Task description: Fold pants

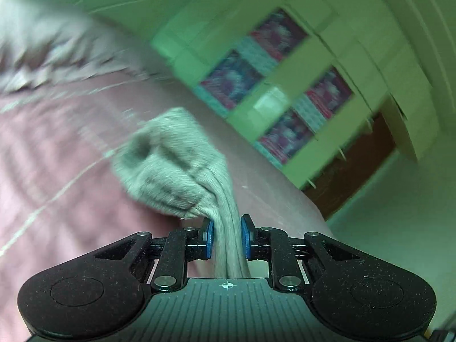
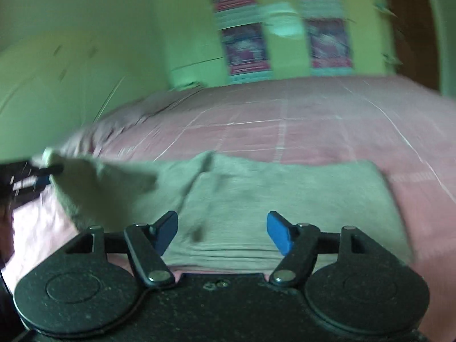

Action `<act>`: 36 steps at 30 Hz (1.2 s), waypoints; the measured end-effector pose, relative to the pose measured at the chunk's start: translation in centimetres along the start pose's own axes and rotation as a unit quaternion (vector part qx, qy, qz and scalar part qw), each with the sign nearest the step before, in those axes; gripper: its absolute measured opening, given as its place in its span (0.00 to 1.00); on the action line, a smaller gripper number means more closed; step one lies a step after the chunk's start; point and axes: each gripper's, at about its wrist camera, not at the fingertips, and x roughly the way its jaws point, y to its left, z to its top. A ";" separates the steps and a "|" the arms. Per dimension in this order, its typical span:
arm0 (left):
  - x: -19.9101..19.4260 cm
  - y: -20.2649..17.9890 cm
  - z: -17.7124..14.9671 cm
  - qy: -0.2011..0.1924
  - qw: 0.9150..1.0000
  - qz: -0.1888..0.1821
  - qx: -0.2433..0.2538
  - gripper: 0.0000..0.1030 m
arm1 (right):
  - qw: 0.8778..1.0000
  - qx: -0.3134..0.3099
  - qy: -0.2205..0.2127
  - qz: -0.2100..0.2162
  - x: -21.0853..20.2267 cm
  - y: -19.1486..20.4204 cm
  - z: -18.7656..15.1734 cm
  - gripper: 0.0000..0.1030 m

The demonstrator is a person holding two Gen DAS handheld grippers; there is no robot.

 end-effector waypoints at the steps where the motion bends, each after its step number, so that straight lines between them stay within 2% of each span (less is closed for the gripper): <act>1: 0.3 -2.2 0.1 0.002 1.000 -0.008 0.029 0.19 | 0.999 0.040 -0.008 -0.007 -0.7 -1.8 0.2 0.60; 3: 1.4 -6.4 0.1 0.007 0.997 -0.042 0.066 0.19 | 0.993 0.113 -0.026 -0.019 -2.1 -5.5 0.4 0.60; 5: 3.0 -10.1 -0.6 0.022 0.993 -0.069 0.095 0.19 | 0.986 0.161 -0.040 -0.031 -3.6 -8.5 0.5 0.60; 8: 6.3 -15.8 -2.6 0.061 0.985 -0.104 0.126 0.19 | 0.974 0.214 -0.059 -0.043 -6.0 -12.5 -0.1 0.60; 10: 9.1 -19.7 -4.8 0.102 0.975 -0.127 0.154 0.20 | 0.968 0.235 -0.065 -0.055 -7.6 -14.8 -0.3 0.60; 11: 11.0 -21.7 -6.4 0.139 0.966 -0.139 0.170 0.21 | 0.965 0.246 -0.070 -0.061 -8.3 -16.0 -0.6 0.60; 12: 13.0 -23.7 -8.3 0.184 0.952 -0.149 0.194 0.23 | 0.962 0.256 -0.073 -0.066 -8.9 -17.1 -0.9 0.60; 14: 15.7 -27.7 -12.7 0.283 0.909 -0.158 0.261 0.24 | 0.954 0.279 -0.071 -0.082 -9.8 -19.1 -1.6 0.60; 15: 15.3 -29.1 -14.3 0.297 0.897 -0.154 0.288 0.24 | 0.950 0.291 -0.073 -0.089 -10.1 -19.9 -1.9 0.60; 16: 14.2 -29.8 -15.1 0.286 0.894 -0.160 0.305 0.24 | 0.948 0.296 -0.077 -0.088 -10.3 -20.5 -2.4 0.61; 18: 11.4 -29.5 -15.3 0.275 0.897 -0.169 0.302 0.24 | 0.947 0.300 -0.077 -0.082 -10.0 -21.0 -2.8 0.62; 20: 8.5 -27.6 -14.6 0.259 0.906 -0.169 0.289 0.24 | 0.949 0.303 -0.077 -0.046 -9.0 -20.9 -3.0 0.62; 22: 6.1 -23.9 -13.1 0.250 0.922 -0.145 0.257 0.24 | 0.950 0.304 -0.069 -0.005 -7.4 -20.3 -2.8 0.64; 24: 3.3 -20.3 -11.7 0.224 0.940 -0.115 0.231 0.24 | 0.949 0.308 -0.057 0.036 -5.3 -19.3 -2.2 0.64; 26: 0.9 -17.0 -10.2 0.202 0.954 -0.073 0.209 0.24 | 0.947 0.313 -0.046 0.062 -3.0 -18.5 -1.4 0.64; 28: -0.6 -13.8 -8.9 0.185 0.966 -0.028 0.177 0.24 | 0.946 0.315 -0.036 0.067 -0.9 -17.7 -0.8 0.63; 30: -1.2 -12.0 -8.2 0.178 0.970 0.004 0.168 0.24 | 0.944 0.324 -0.024 0.061 0.5 -17.1 -0.2 0.63; 32: -1.4 -11.2 -8.0 0.177 0.970 0.008 0.166 0.24 | 0.942 0.328 -0.029 0.069 1.0 -16.5 0.2 0.63; 36: -0.3 -11.3 -8.4 0.179 0.970 0.008 0.165 0.24 | 0.948 0.310 -0.027 0.065 0.3 -15.2 -0.1 0.63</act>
